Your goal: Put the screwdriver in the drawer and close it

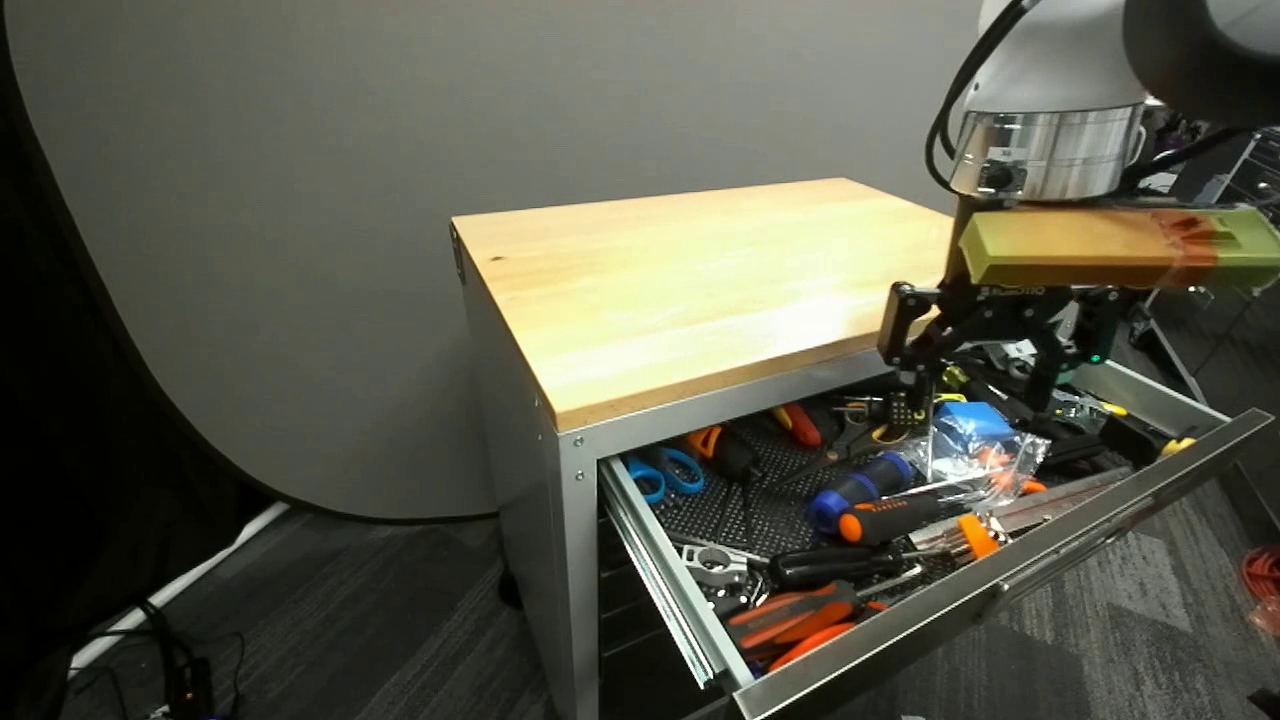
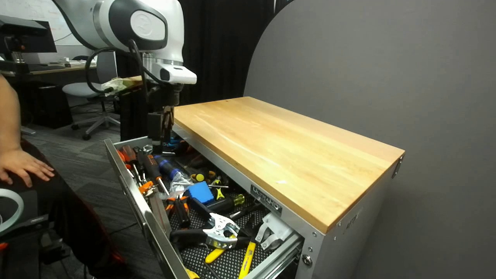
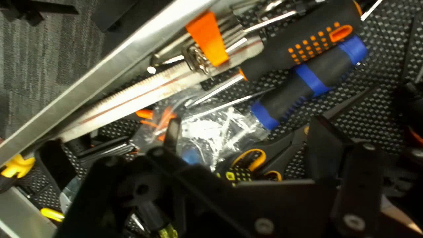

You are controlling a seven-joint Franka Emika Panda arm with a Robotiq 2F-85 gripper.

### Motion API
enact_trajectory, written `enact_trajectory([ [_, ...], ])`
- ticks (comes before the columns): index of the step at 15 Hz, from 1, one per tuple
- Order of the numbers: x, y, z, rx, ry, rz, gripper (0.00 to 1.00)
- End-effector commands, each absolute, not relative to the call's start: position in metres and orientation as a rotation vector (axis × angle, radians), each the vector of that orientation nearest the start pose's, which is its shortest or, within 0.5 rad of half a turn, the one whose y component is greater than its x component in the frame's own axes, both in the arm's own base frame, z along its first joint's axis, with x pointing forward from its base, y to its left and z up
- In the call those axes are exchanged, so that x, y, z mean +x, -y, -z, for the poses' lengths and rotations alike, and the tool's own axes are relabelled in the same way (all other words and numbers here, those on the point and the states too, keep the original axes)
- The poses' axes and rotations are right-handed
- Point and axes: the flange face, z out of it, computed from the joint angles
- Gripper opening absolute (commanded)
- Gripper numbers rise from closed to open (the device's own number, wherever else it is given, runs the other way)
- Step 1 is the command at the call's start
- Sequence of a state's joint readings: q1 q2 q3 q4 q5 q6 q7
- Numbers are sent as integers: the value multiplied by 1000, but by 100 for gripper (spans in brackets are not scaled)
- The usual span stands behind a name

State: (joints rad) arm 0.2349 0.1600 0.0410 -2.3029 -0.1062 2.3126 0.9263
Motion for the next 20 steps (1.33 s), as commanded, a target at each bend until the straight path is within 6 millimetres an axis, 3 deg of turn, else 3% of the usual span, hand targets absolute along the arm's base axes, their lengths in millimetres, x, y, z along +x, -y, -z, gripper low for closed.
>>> enact_trajectory([
  [1,459,-111,-281,-3166,-891,-249,100],
  [6,437,-82,-277,-3125,-688,-315,100],
  [17,397,-66,-214,-3086,-906,-387,100],
  [18,396,-66,-209,-3086,-920,-387,75],
  [19,396,-66,-204,-3087,-927,-394,74],
  [20,395,-66,-201,-3087,-932,-407,66],
])
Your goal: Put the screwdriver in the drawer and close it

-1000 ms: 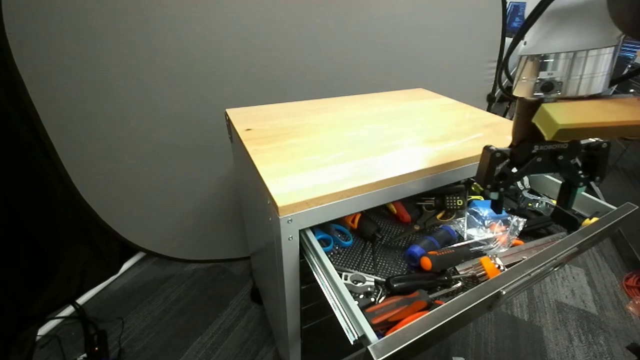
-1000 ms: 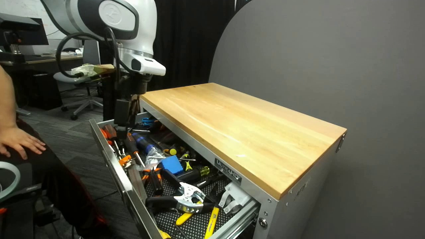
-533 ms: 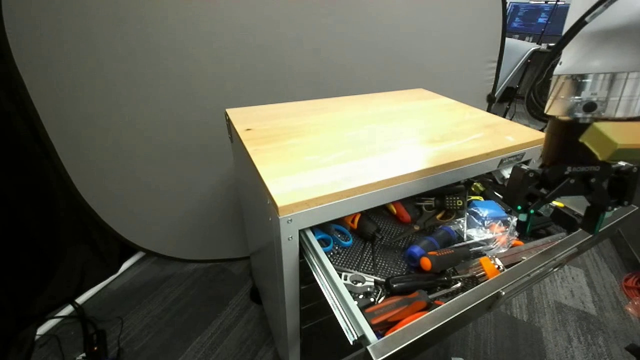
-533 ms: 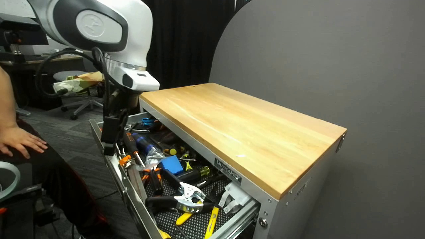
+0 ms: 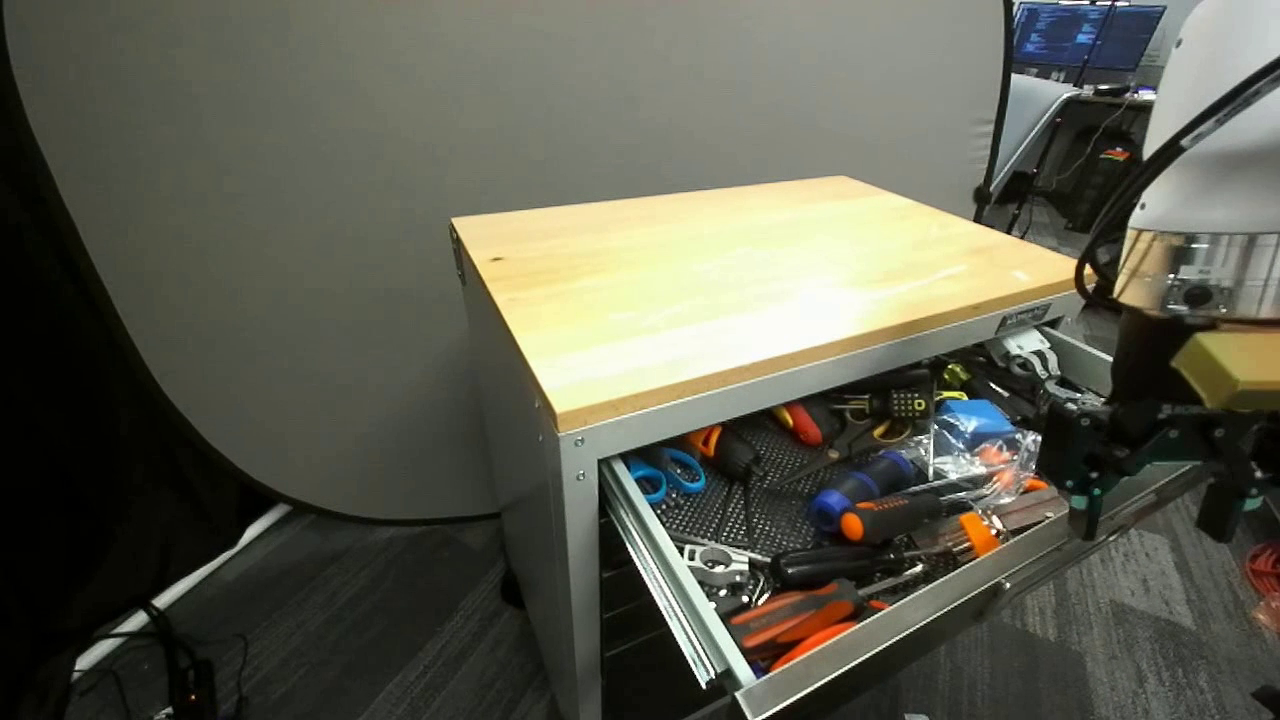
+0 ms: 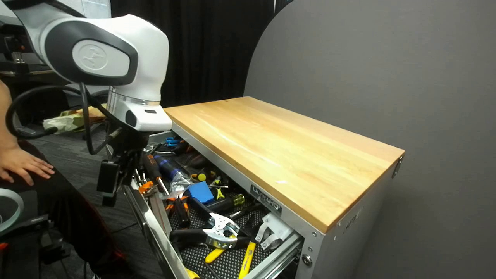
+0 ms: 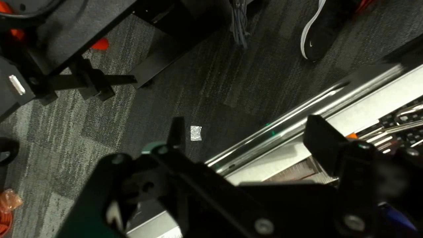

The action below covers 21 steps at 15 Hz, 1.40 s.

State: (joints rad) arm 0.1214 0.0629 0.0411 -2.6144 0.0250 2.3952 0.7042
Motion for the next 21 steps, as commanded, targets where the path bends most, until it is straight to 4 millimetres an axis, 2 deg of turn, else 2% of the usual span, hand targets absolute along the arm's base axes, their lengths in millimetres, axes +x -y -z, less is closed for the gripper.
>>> enact_trajectory([
  [1,396,-67,-198,-3082,-929,-412,58],
  [7,396,-68,-189,-3094,-932,-448,11],
  [8,396,-68,-186,-3092,-942,-453,6],
  [11,402,-68,-181,-3067,-1033,-368,0],
  [15,417,-76,-176,-3012,-1142,-196,6],
  [21,455,-93,-178,-2930,-1256,108,3],
])
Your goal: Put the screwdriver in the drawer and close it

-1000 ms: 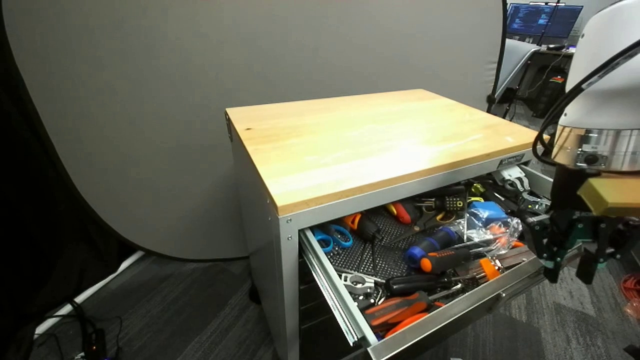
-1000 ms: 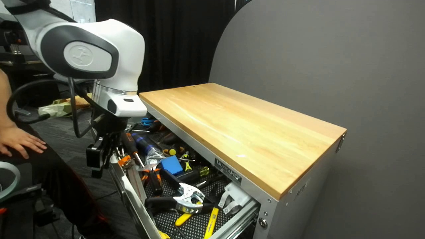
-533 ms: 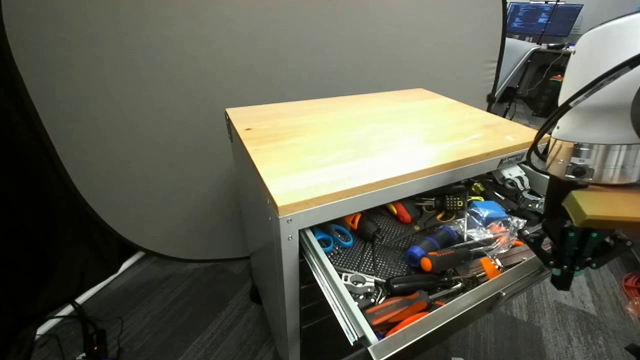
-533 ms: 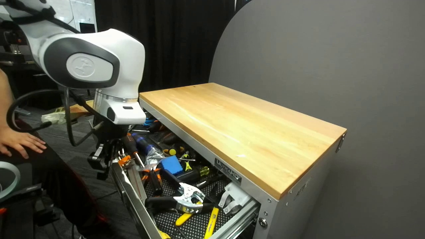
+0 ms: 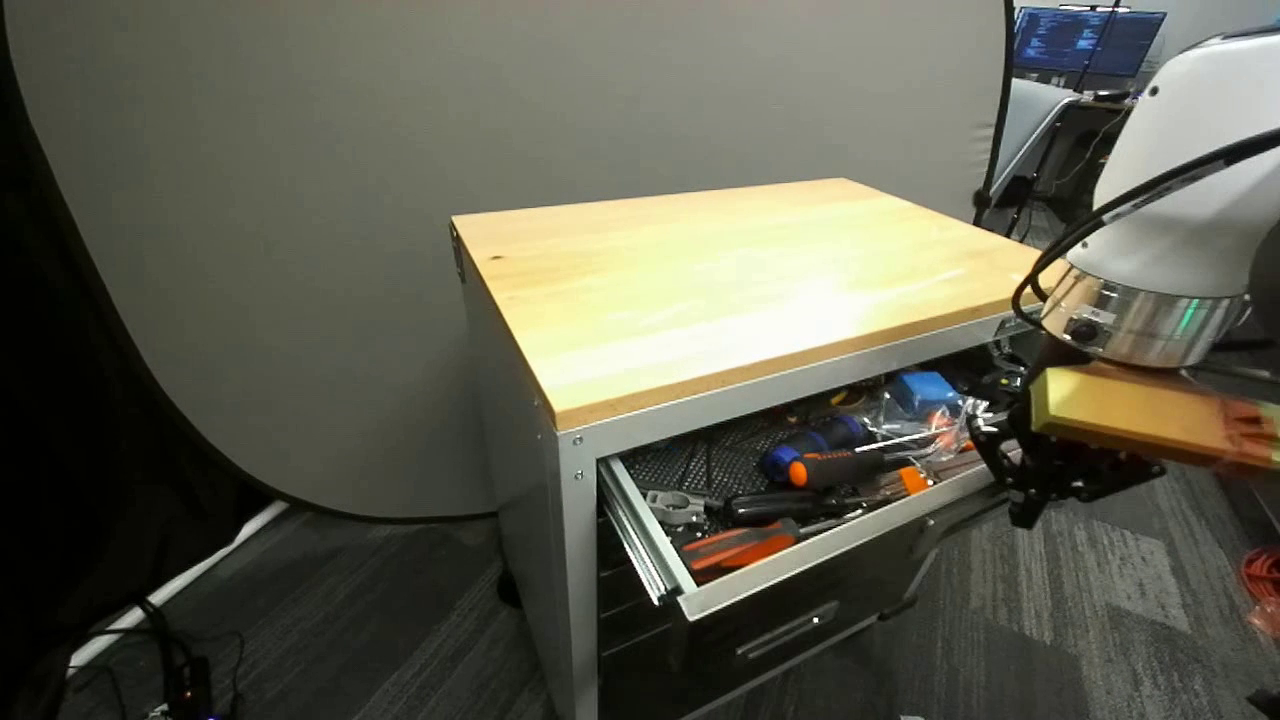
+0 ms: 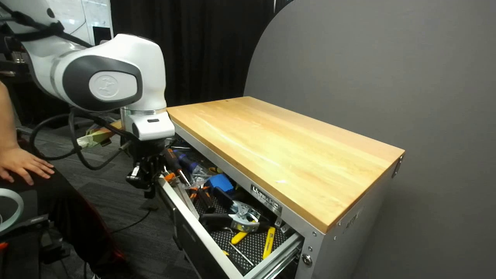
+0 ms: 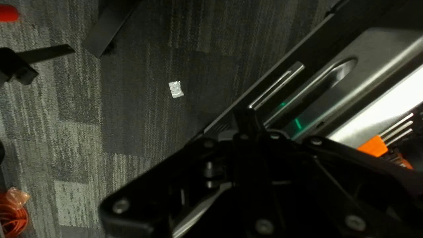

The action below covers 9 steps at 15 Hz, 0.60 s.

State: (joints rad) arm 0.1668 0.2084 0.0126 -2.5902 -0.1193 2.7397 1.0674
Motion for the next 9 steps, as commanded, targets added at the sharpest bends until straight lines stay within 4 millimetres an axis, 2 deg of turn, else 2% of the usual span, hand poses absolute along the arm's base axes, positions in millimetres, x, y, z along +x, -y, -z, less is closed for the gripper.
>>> enact_trajectory([
  [1,463,-97,-179,-2923,-1266,152,3],
  [7,509,-119,-184,-2822,-1367,377,4],
  [9,518,-124,-193,-2801,-1398,432,3],
])
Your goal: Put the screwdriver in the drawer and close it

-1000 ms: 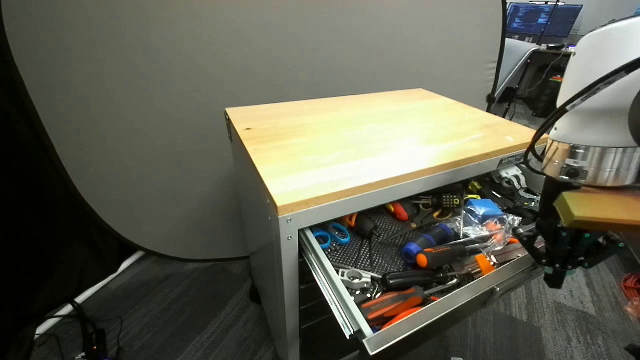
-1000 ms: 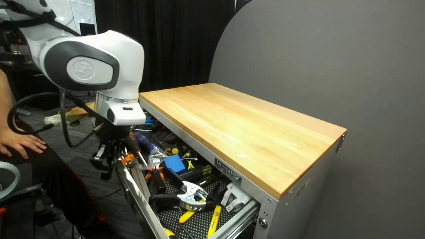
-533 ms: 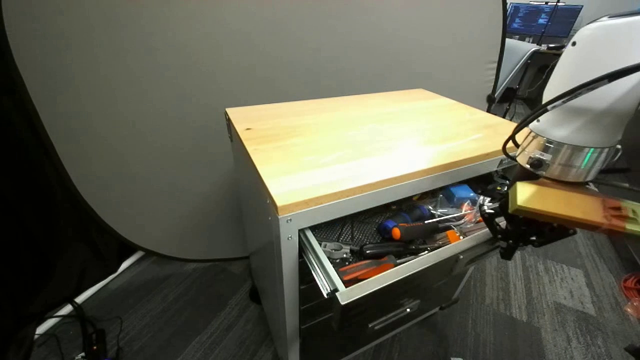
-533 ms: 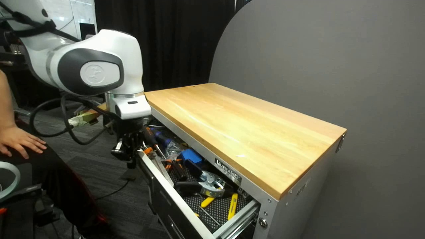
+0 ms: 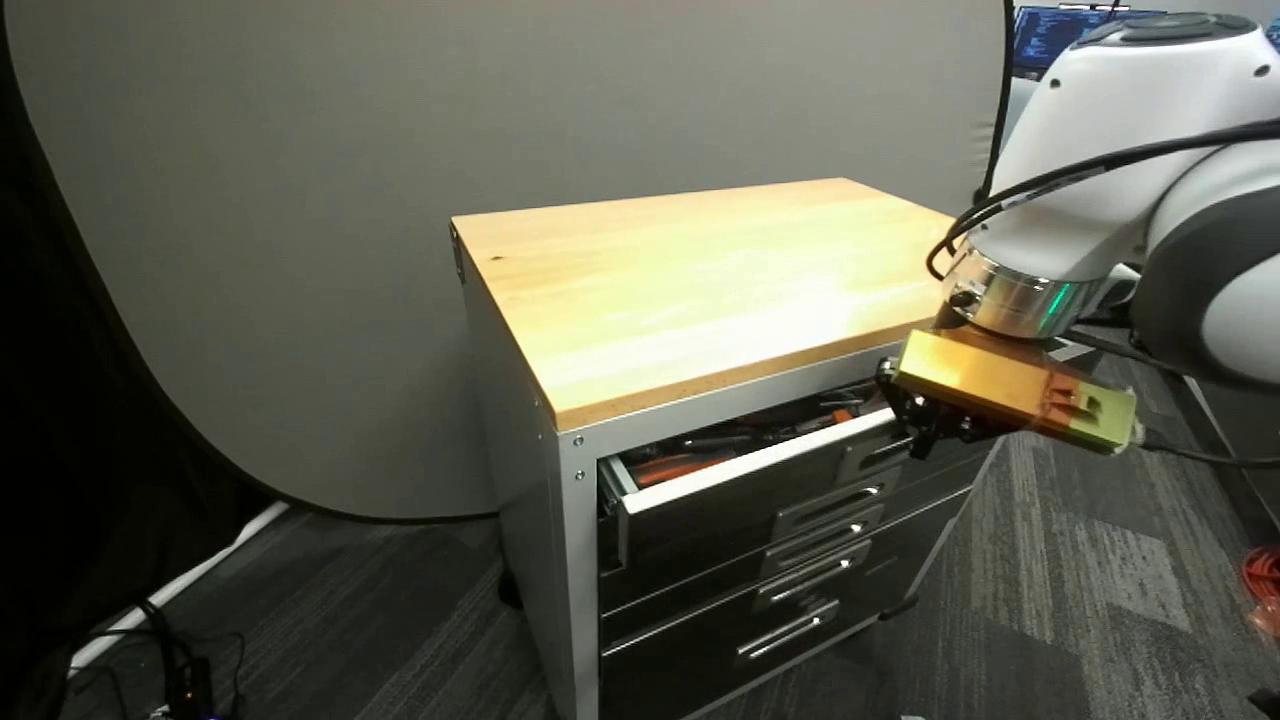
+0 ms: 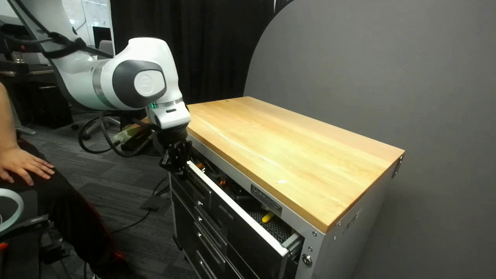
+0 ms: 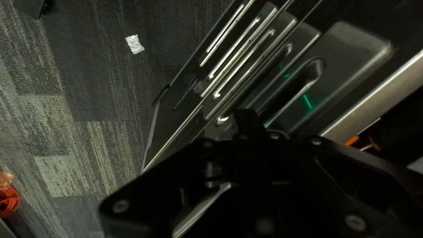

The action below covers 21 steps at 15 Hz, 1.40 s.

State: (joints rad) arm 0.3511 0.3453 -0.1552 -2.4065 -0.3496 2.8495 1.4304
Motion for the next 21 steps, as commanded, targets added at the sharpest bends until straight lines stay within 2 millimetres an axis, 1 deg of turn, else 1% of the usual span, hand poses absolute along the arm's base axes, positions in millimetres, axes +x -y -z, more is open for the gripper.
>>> enact_trajectory([
  [1,521,-124,-201,-2776,-1409,460,4],
  [4,527,-123,-216,-2734,-1445,536,4],
  [9,525,-129,-241,-2699,-1426,619,4],
  [10,524,-132,-248,-2698,-1408,628,4],
  [11,523,-138,-259,-2732,-1348,630,4],
  [13,512,-153,-274,-2825,-1205,552,5],
  [14,506,-164,-284,-2865,-1116,521,30],
  [15,501,-176,-296,-2883,-1042,495,31],
  [16,499,-189,-311,-2904,-961,477,36],
  [19,490,-228,-350,-2959,-720,387,61],
  [21,490,-248,-376,-2987,-567,313,75],
])
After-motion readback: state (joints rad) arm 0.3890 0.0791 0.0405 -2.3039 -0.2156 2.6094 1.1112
